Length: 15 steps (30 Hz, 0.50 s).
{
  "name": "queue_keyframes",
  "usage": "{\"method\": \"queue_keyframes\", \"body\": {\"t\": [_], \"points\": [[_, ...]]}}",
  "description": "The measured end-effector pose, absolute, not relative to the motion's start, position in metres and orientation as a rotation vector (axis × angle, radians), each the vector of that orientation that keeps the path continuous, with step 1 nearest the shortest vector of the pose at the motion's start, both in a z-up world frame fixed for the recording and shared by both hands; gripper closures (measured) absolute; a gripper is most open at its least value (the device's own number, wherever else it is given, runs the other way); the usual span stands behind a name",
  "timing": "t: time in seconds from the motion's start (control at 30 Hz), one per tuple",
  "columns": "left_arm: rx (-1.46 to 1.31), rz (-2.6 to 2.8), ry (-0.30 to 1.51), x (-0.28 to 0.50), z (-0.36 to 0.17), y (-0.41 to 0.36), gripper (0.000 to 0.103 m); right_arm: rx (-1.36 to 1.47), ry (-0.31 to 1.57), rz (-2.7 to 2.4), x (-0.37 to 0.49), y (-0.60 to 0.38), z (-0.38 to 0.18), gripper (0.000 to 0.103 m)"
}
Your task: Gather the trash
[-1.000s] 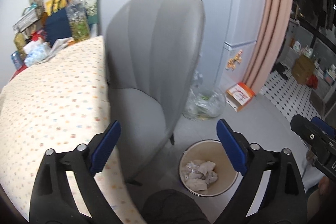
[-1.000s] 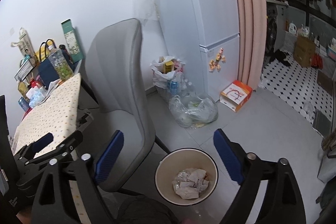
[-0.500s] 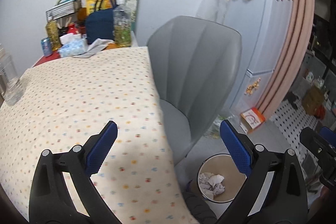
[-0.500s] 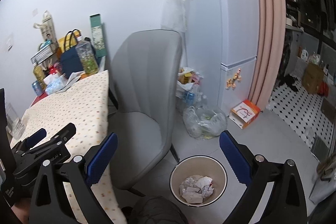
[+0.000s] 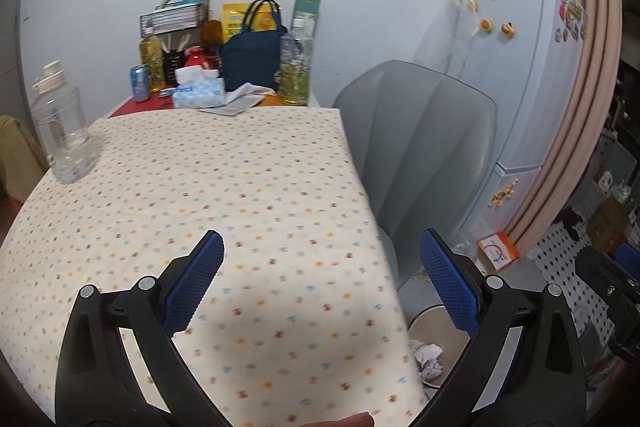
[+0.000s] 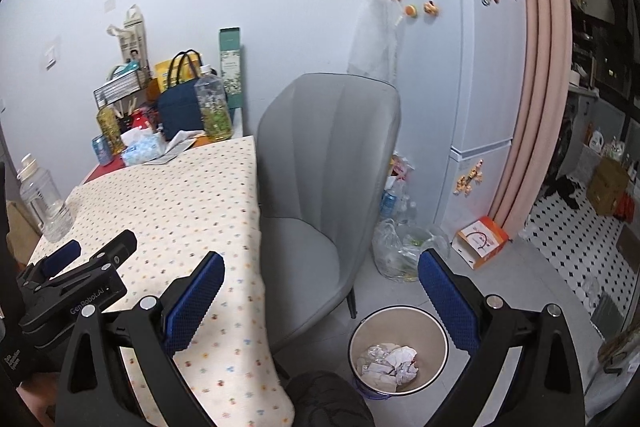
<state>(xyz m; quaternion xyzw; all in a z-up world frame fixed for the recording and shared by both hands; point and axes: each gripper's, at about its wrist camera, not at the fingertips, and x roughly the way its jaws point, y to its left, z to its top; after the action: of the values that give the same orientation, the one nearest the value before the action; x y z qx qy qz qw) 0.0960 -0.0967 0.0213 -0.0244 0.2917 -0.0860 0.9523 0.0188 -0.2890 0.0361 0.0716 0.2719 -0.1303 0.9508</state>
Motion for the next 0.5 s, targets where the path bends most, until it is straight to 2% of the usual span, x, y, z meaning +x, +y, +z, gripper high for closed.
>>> {"method": "queue_keyframes", "body": {"t": [0.5], "points": [[-0.070,-0.077,0.539,0.062,0.043,-0.036,0.006,0.119,0.532,-0.219,0.006,-0.240,0.057,0.008]]}}
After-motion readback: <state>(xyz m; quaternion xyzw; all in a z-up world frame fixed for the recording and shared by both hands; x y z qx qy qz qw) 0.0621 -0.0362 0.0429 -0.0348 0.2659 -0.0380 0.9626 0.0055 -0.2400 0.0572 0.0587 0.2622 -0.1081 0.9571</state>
